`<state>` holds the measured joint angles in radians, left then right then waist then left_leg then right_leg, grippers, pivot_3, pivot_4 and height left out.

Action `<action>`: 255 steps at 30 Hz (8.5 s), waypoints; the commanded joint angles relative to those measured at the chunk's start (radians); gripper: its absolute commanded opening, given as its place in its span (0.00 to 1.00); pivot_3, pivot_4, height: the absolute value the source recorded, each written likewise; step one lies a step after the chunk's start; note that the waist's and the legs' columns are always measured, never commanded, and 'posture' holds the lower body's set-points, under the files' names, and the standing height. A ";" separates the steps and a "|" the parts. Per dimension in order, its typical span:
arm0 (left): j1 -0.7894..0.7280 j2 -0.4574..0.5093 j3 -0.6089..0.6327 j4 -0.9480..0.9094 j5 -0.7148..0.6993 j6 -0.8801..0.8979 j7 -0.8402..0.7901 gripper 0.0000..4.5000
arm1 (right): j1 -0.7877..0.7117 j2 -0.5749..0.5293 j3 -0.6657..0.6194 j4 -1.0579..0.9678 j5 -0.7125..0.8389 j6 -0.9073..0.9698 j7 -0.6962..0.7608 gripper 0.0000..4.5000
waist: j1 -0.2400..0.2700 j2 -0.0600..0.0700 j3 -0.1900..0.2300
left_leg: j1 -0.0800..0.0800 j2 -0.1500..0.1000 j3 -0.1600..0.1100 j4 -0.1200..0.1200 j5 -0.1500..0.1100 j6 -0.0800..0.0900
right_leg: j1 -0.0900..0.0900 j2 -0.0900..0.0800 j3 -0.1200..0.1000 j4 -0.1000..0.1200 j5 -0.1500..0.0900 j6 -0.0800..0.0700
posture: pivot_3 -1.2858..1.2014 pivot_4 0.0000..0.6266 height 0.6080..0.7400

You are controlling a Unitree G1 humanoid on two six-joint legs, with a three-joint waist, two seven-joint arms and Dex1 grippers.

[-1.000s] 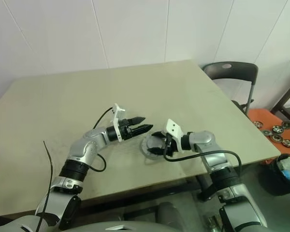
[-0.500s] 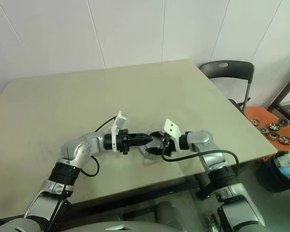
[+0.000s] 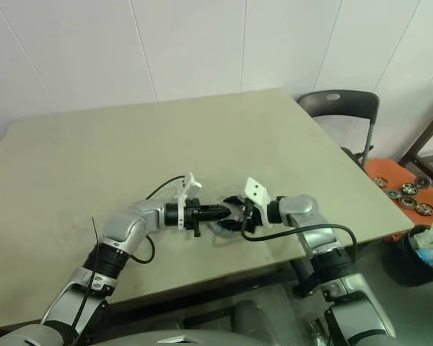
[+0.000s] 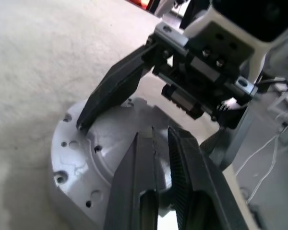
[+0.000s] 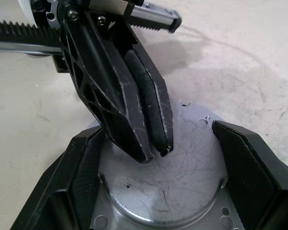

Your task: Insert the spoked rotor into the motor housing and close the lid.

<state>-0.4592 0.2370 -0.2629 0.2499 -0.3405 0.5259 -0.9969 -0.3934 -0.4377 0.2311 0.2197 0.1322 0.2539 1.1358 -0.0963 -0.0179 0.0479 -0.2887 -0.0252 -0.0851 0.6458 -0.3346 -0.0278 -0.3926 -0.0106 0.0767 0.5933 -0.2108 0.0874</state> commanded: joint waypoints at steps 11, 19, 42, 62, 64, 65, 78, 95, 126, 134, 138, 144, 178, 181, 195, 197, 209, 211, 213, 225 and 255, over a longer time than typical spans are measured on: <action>-0.004 0.022 -0.045 0.040 0.077 -0.019 0.003 0.11 | 0.019 0.008 0.051 0.026 -0.019 0.016 0.003 0.71 | -0.001 0.000 0.000 | 0.001 0.000 0.000 0.000 0.000 0.000 | 0.001 0.000 0.000 -0.001 0.000 0.000 | 0.52 0.00 1.00; 0.016 0.038 -0.058 0.031 0.080 -0.013 -0.021 0.11 | 0.004 0.006 0.045 0.071 -0.037 0.002 -0.022 0.71 | -0.001 0.000 0.000 | 0.001 0.001 0.000 0.000 0.000 0.000 | 0.001 0.000 0.000 -0.001 0.000 0.000 | 0.52 0.00 1.00; 0.027 0.058 -0.050 0.005 0.082 -0.014 -0.016 0.10 | -0.013 0.022 0.060 0.165 -0.032 -0.033 -0.016 0.99 | -0.001 0.002 -0.003 | 0.003 0.005 -0.003 0.000 0.000 0.000 | 0.004 -0.001 -0.006 -0.013 0.000 0.000 | 0.52 0.00 1.00; -0.004 0.027 -0.046 0.060 0.091 -0.044 -0.010 0.10 | -0.039 0.071 -0.104 -0.203 0.197 0.160 -0.094 0.99 | 0.014 0.006 -0.001 | -0.016 -0.002 -0.005 -0.001 -0.001 0.000 | -0.017 -0.002 -0.003 -0.009 0.004 0.002 | 0.52 0.00 1.00; -0.006 0.023 -0.045 0.069 0.093 -0.051 -0.010 0.10 | -0.081 0.047 -0.153 -0.141 0.221 0.149 -0.086 0.99 | 0.031 0.007 -0.001 | -0.016 -0.002 -0.005 -0.001 -0.001 0.000 | -0.018 -0.002 -0.002 -0.009 0.005 0.002 | 0.52 0.00 1.00; -0.006 0.021 -0.046 0.074 0.094 -0.054 -0.011 0.10 | -0.104 0.027 -0.176 -0.093 0.230 0.133 -0.068 0.99 | 0.037 0.007 -0.001 | -0.016 -0.003 -0.005 0.000 -0.001 0.000 | -0.018 -0.003 -0.003 -0.009 0.005 0.002 | 0.52 0.00 1.00; -0.008 0.007 -0.048 0.098 0.107 -0.076 -0.017 0.10 | -0.163 -0.089 -0.232 -0.017 0.271 0.164 0.008 0.99 | 0.086 0.008 -0.001 | -0.018 -0.011 -0.005 0.000 -0.003 0.002 | -0.016 -0.009 -0.002 -0.014 0.004 0.002 | 0.52 0.00 1.00; -0.008 0.001 -0.041 0.104 0.115 -0.082 -0.022 0.10 | -0.223 -0.158 -0.293 0.059 0.426 0.576 0.021 0.99 | 0.090 0.008 -0.001 | -0.018 -0.014 -0.005 0.002 -0.003 0.002 | -0.015 -0.016 -0.002 -0.013 0.006 0.001 | 0.52 0.00 1.00; 0.001 -0.019 -0.043 0.097 0.116 -0.077 0.000 0.10 | -0.015 -0.303 -0.134 0.066 0.356 0.834 0.103 0.99 | 0.076 0.000 -0.012 | -0.014 -0.015 -0.004 0.006 -0.003 0.004 | -0.004 -0.015 -0.004 -0.011 0.001 0.008 | 0.52 0.00 1.00; 0.003 -0.019 -0.045 0.088 0.115 -0.072 0.005 0.10 | 0.008 -0.293 -0.160 0.033 0.368 0.856 0.069 0.99 | 0.078 0.000 -0.012 | -0.013 -0.014 -0.004 0.006 -0.003 0.004 | -0.004 -0.015 -0.004 -0.010 0.002 0.009 | 0.52 0.00 1.00; -0.005 -0.015 -0.051 0.091 0.119 -0.074 -0.005 0.10 | 0.010 -0.288 -0.164 0.024 0.375 0.858 0.057 0.99 | 0.078 0.000 -0.012 | -0.014 -0.015 -0.004 0.006 -0.003 0.004 | -0.004 -0.015 -0.004 -0.010 0.002 0.009 | 0.52 0.00 1.00; -0.011 -0.012 -0.054 0.092 0.120 -0.076 -0.012 0.10 | 0.011 -0.276 -0.169 0.007 0.390 0.880 0.035 0.99 | 0.077 0.000 -0.012 | -0.014 -0.014 -0.004 0.006 -0.003 0.004 | -0.005 -0.015 -0.004 -0.010 0.002 0.009 | 0.52 0.00 1.00; 0.001 -0.048 -0.041 0.110 0.123 -0.096 0.025 0.10 | 0.046 -0.174 -0.249 -0.029 0.489 0.964 -0.059 0.99 | 0.082 0.001 -0.013 | -0.014 -0.015 -0.004 0.008 -0.003 0.004 | -0.004 -0.015 -0.004 -0.010 0.002 0.009 | 0.52 0.00 1.00; -0.002 -0.050 -0.039 0.117 0.125 -0.101 0.026 0.10 | 0.036 -0.168 -0.255 -0.016 0.487 0.956 -0.068 0.99 | 0.083 0.001 -0.013 | -0.014 -0.015 -0.004 0.008 -0.003 0.004 | -0.004 -0.015 -0.004 -0.010 0.002 0.009 | 0.52 0.00 1.00; -0.006 -0.066 -0.037 0.130 0.125 -0.117 0.032 0.10 | 0.042 -0.139 -0.320 -0.016 0.513 0.987 -0.132 0.99 | 0.082 0.001 -0.013 | -0.014 -0.015 -0.004 0.008 -0.003 0.004 | -0.004 -0.016 -0.004 -0.009 0.002 0.009 | 0.52 0.00 1.00; -0.010 -0.071 -0.036 0.134 0.127 -0.118 0.034 0.10 | 0.042 -0.140 -0.318 -0.013 0.516 0.995 -0.130 0.99 | 0.082 0.001 -0.013 | -0.014 -0.015 -0.004 0.009 -0.003 0.004 | -0.004 -0.016 -0.004 -0.009 0.002 0.009 | 0.52 0.00 1.00; -0.004 -0.077 -0.030 0.129 0.132 -0.114 0.036 0.10 | 0.031 -0.149 -0.305 0.016 0.524 1.000 -0.125 0.45 | 0.082 0.004 -0.015 | -0.014 -0.015 -0.003 0.008 -0.003 0.004 | -0.004 -0.016 -0.003 -0.010 0.002 0.009 | 0.52 0.00 1.00; -0.004 -0.077 -0.029 0.129 0.133 -0.114 0.035 0.10 | 0.031 -0.150 -0.305 0.015 0.524 0.998 -0.126 0.45 | 0.081 0.005 -0.016 | -0.014 -0.015 -0.003 0.008 -0.003 0.004 | -0.004 -0.015 -0.003 -0.009 0.002 0.009 | 0.52 0.00 1.00; -0.004 -0.075 -0.027 0.129 0.133 -0.114 0.034 0.10 | 0.030 -0.147 -0.308 0.016 0.520 0.993 -0.135 0.45 | 0.080 0.006 -0.016 | -0.014 -0.015 -0.003 0.008 -0.003 0.004 | -0.004 -0.015 -0.003 -0.009 0.002 0.009 | 0.52 0.00 1.00; -0.001 -0.074 -0.030 0.127 0.135 -0.113 0.030 0.10 | 0.016 -0.147 -0.316 0.070 0.507 0.962 -0.146 0.33 | 0.081 0.007 -0.016 | -0.014 -0.015 -0.003 0.009 -0.003 0.004 | -0.003 -0.015 -0.003 -0.009 0.001 0.008 | 0.52 0.00 1.00; -0.007 0.036 0.289 -0.083 -0.090 0.002 0.101 0.10 | -0.015 -0.019 -0.412 0.083 0.601 1.100 -0.265 0.32 | 0.046 0.008 -0.014 | -0.017 -0.013 -0.002 0.003 -0.003 0.004 | -0.013 -0.013 -0.003 -0.005 0.003 0.009 | 0.52 0.00 1.00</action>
<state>-0.4597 0.2545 -0.0366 0.2291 -0.3820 0.5140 -0.9074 -0.3893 -0.4818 -0.1958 0.2890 0.7319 1.3552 0.8894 -0.0503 -0.0102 0.0335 -0.3054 -0.0379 -0.0874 0.6484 -0.3379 -0.0239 -0.4067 -0.0240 0.0740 0.5892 -0.2081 0.0963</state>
